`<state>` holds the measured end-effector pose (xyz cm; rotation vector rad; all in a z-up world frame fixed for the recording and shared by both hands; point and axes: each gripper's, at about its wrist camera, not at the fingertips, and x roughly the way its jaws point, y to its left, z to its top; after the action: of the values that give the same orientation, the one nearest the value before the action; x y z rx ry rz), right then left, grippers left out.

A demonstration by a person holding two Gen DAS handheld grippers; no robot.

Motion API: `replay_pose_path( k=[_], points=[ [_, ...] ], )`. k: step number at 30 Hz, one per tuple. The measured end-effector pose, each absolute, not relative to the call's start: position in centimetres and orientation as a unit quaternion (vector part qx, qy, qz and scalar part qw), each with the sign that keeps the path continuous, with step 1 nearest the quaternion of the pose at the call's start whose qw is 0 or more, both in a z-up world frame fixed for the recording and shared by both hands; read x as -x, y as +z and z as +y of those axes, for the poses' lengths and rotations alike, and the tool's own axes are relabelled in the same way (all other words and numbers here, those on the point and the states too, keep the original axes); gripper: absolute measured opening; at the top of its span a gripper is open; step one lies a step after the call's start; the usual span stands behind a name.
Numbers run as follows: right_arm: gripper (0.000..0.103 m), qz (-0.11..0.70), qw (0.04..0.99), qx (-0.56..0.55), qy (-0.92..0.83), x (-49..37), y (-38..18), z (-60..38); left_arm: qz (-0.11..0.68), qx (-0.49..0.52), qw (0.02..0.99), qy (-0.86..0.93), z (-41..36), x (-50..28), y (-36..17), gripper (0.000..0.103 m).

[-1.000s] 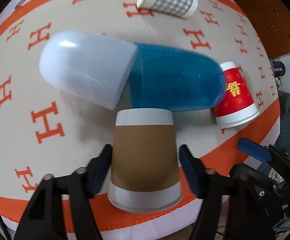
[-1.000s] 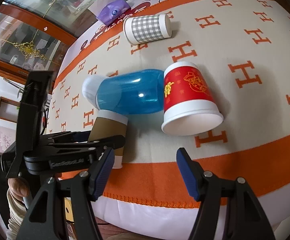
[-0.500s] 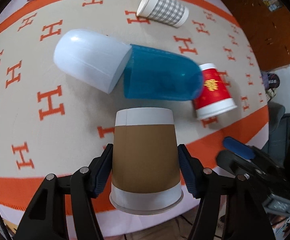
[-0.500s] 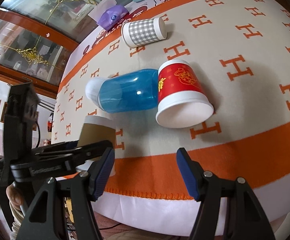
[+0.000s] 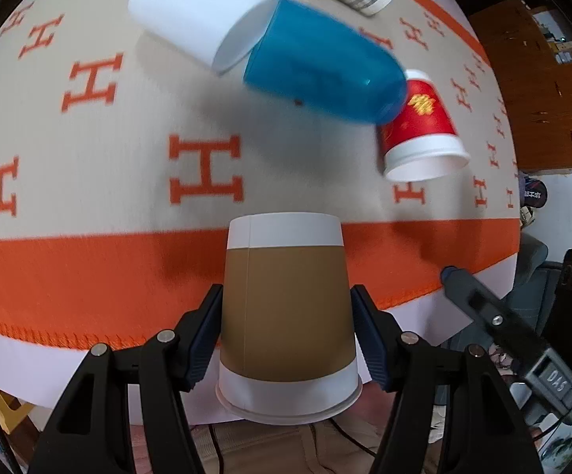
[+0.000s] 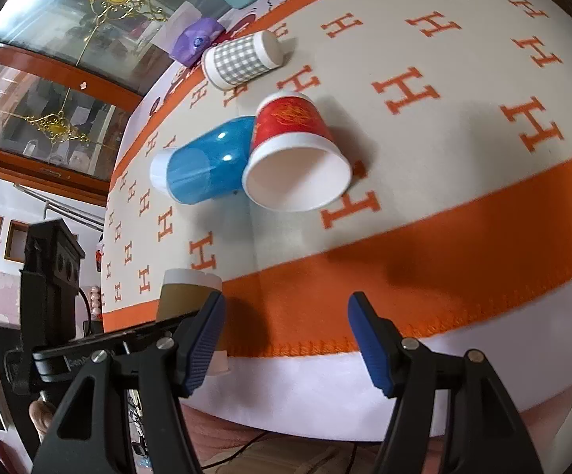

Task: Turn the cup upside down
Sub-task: 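Lift the brown-sleeved cup with the right tool and rotate it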

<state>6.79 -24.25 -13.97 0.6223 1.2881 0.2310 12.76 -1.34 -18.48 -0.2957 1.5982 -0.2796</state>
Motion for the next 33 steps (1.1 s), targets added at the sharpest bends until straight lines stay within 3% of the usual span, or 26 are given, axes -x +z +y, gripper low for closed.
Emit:
replay_pose_path(
  k=[9,13,15,26,33],
  points=[
    [0.065,0.597,0.744,-0.279,0.107,-6.0,-14.8,-23.9,0.705,0.131,0.688,-0.110,-1.8,-12.0,-20.0,0.065],
    [0.065,0.599,0.741,-0.281,0.113,-5.8,-14.8,-23.8,0.703,0.132,0.692,-0.097,-1.8,-11.9,-20.1,0.081],
    [0.065,0.598,0.742,-0.280,0.116,-5.8,-14.7,-23.6,0.699,0.137,0.696,-0.095,-1.6,-12.0,-19.8,0.083],
    [0.065,0.598,0.745,-0.264,0.134,-5.6,-13.6,-22.5,0.688,0.117,0.710,-0.094,-0.4,-11.8,-17.0,0.083],
    [0.065,0.613,0.729,-0.262,0.155,-5.8,-13.0,-20.9,0.624,0.071,0.771,-0.108,1.0,-9.7,-12.7,0.083]
  ],
)
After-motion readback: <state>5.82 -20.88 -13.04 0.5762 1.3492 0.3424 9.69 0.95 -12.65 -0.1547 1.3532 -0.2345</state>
